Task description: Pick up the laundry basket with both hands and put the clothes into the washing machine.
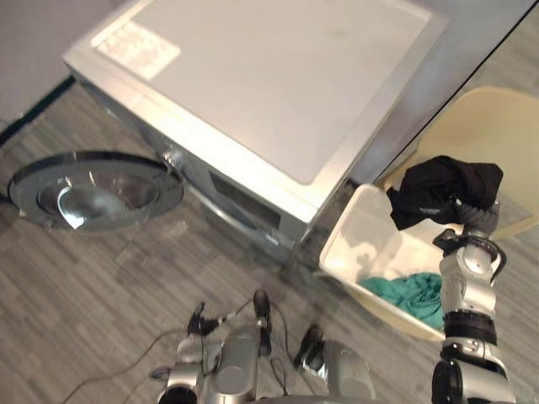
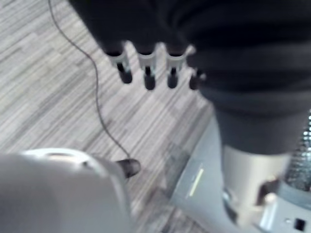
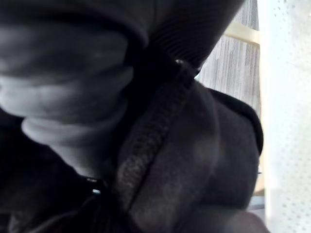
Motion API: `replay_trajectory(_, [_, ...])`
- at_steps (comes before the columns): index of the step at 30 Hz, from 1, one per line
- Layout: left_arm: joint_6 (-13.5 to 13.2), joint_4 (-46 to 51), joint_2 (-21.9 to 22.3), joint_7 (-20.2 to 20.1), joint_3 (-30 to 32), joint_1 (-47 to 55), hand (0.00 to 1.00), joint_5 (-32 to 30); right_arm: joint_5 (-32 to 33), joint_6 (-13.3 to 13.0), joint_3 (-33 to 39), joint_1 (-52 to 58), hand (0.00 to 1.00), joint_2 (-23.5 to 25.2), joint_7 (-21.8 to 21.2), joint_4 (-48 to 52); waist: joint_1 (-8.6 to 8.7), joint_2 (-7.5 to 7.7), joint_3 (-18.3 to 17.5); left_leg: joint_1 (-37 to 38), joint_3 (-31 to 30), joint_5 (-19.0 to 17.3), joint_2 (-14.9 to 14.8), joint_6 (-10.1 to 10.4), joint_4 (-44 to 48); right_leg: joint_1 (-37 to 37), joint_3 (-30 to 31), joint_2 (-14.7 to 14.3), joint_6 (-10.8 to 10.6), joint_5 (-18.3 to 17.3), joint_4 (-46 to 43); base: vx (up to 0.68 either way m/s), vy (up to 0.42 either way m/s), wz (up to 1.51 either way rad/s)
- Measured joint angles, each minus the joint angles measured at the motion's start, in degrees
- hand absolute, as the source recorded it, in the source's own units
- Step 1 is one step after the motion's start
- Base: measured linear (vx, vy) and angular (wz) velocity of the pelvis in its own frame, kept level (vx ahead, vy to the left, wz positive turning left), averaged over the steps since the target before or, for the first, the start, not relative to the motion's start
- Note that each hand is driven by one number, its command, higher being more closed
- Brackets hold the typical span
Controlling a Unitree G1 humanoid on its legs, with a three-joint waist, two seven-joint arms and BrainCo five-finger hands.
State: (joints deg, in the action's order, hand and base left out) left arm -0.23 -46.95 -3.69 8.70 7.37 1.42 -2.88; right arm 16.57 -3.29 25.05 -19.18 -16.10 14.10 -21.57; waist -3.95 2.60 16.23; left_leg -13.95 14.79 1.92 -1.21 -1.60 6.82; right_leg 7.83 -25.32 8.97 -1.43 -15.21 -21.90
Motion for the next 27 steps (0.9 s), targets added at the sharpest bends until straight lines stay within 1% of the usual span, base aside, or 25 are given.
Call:
replay_trajectory(2, [0.04,-1.76,-0.51,-0.33,-0.25,1.3,0.0,-0.29,0.56,-0.03,1.02,0.92,1.0,0.02,0.04,1.13,0.19,0.13,-3.39,2.98,0.04,0.9,0.18,-0.15,-2.93,-2.75,0.25,-1.05,-0.32,1.16,3.53,0.13,-0.052,-0.11])
replay_trajectory(5, [0.1,-3.34,-0.51,-1.09,-0.3,1.37,0.0,-0.83,0.64,-0.06,1.9,0.96,1.0,0.06,0.34,3.94,0.58,0.09,-5.57,5.46,0.37,1.14,0.18,-0.28,-4.48,-5.9,0.45,-2.06,-0.46,2.43,7.15,0.14,-0.045,-0.11])
replay_trajectory(6, [0.29,-3.72,-0.47,-1.11,-0.3,1.63,0.0,-1.36,0.84,-0.14,1.89,0.98,1.0,0.34,0.5,5.92,1.18,0.19,-6.32,7.0,0.67,1.14,0.23,-0.28,-4.96,-7.8,0.68,-2.34,-0.75,2.97,8.81,0.14,-0.048,-0.18])
replay_trajectory(8, [0.63,-4.77,-0.49,-1.09,-0.18,2.65,0.0,-1.92,1.23,-1.11,1.24,1.17,1.0,2.9,0.38,10.8,1.57,0.46,-8.59,9.05,1.21,1.13,0.25,-0.28,-4.99,-10.46,2.06,-2.76,-0.9,4.15,11.64,0.14,-0.065,-0.33])
replay_trajectory(10, [1.05,-5.06,-0.4,-1.09,-0.18,3.03,0.0,-2.31,2.13,-2.28,0.26,1.83,1.0,4.43,-0.2,12.86,1.59,0.66,-9.76,10.29,1.53,1.13,0.26,-0.28,-4.99,-11.84,2.65,-2.81,-1.11,4.54,12.72,0.11,-0.07,-0.28])
replay_trajectory(11, [1.09,-5.52,-0.31,-1.1,-0.11,3.38,0.0,-2.46,3.13,-3.25,-1.54,3.7,1.0,6.28,-0.78,14.77,1.62,0.83,-10.77,11.96,1.73,1.12,0.21,-0.27,-4.95,-13.56,3.21,-2.94,-1.03,4.94,13.48,0.09,-0.089,-0.24])
replay_trajectory(12, [1.08,-5.62,0.02,-1.1,0.3,4.05,0.0,-2.46,3.15,-3.33,-3.02,5.35,1.0,8.12,-1.47,15.76,1.61,0.92,-11.62,12.87,1.66,1.12,0.16,-0.27,-4.73,-14.63,3.39,-3.01,-0.78,5.14,13.88,0.08,-0.088,-0.2])
replay_trajectory(14, [1.06,-6.11,0.93,-1.08,2.08,4.27,0.0,-2.45,3.4,-3.83,-3.69,7.17,1.0,10.14,-2.14,16.03,1.57,0.94,-12.05,13.14,0.98,1.12,0.14,-0.26,-3.98,-15.62,3.26,-3.08,-0.75,5.18,14.3,0.03,-0.067,0.03])
replay_trajectory(17, [0.98,-6.5,1.6,-1.08,2.87,4.32,0.0,-2.4,5.32,-4.37,-3.63,8.67,1.0,13.01,-1.89,15.99,1.37,0.27,-12.28,12.27,-0.45,1.12,-0.06,-0.26,-3.21,-15.8,2.34,-3.49,-0.67,5.22,14.41,-0.03,-0.051,0.24])
replay_trajectory(18, [0.93,-6.46,2.08,-1.05,4.07,4.29,0.0,-2.38,6.97,-5.31,-3.61,9.07,1.0,14.04,-1.64,15.97,1.29,0.01,-12.22,10.99,-1.13,1.11,-0.06,-0.25,-1.62,-15.77,1.56,-3.51,-0.64,5.24,14.51,-0.06,-0.036,0.45])
replay_trajectory(20, [0.84,-6.36,2.46,-0.92,4.51,4.1,0.0,-2.27,7.66,-6.37,-3.63,9.74,1.0,14.51,-1.04,15.97,1.29,-0.59,-12.07,7.81,-3.17,1.09,-0.06,-0.23,2.76,-15.63,-0.33,-3.42,-0.35,5.42,14.26,-0.07,-0.034,0.6])
replay_trajectory(21, [0.79,-6.18,2.94,-0.89,4.42,4.07,0.0,-2.25,7.72,-6.82,-3.65,9.66,1.0,14.44,-0.22,15.98,1.36,-1.94,-11.49,4.89,-3.71,1.14,-0.81,-0.18,7.72,-15.29,-1.86,-4.06,0.17,5.71,12.77,-0.13,-0.019,0.64])
replay_trajectory(22, [0.4,-5.36,3.94,-0.8,4.32,4.28,0.0,-2.3,8.23,-7.24,-3.66,9.71,1.0,14.09,0.27,15.99,1.23,-4.09,-10.61,3.89,-3.99,1.88,-1.83,0.8,9.9,-14.35,-2.98,-4.54,1.5,6.38,10.46,-0.16,-0.001,0.61])
replay_trajectory(23, [0.18,-5.36,4.07,-0.8,4.39,4.57,0.0,-2.33,8.3,-7.36,-3.73,9.83,1.0,14.17,0.46,15.97,1.28,-4.44,-10.99,4.26,-5.1,3.13,-1.01,2.59,7.92,-14.2,-2.7,-4.01,1.85,6.48,11.93,-0.13,0.007,0.43])
replay_trajectory(24, [-0.15,-5.53,4.03,-0.78,4.65,4.08,0.0,-2.31,8.43,-7.71,-4.92,9.56,1.0,14.25,0.55,16.3,1.1,-3.57,-11.17,2.42,-3.21,-3.53,-2.41,-0.72,16.82,-14.09,-3.36,-2.75,2.91,5.65,13.19,-0.11,-0.008,0.02])
replay_trajectory(25, [-0.08,-6.43,4.75,-0.53,5.73,3.82,0.0,-2.31,8.87,-7.69,-6.06,9.79,1.0,13.87,0.36,16.28,-0.03,-5.49,-11.1,2.55,-1.78,-8.22,-7.27,0.52,26.95,-13.8,-3.96,-3.1,2.86,5.43,12.7,-0.09,0.032,-0.07])
replay_trajectory(26, [-0.02,-7.22,4.93,-0.47,6.31,3.59,0.0,-2.31,8.97,-7.65,-6.09,10.27,1.0,14.13,0.24,16.27,-0.02,-5.86,-10.91,3.3,-1.69,-8.53,-8.95,1.03,29.17,-13.72,-4.07,-2.72,2.86,5.43,12.29,-0.12,0.101,0.03])
replay_trajectory(27, [0.01,-8.05,4.87,0.03,6.82,3.71,0.0,-2.37,9.43,-7.67,-5.55,11.86,1.0,14.98,0.4,16.28,0.94,-5.82,-10.92,6.22,-2.08,-8.34,-11.96,1.32,30.87,-13.47,-4.85,-1.46,2.86,5.44,10.94,-0.09,0.151,0.55])
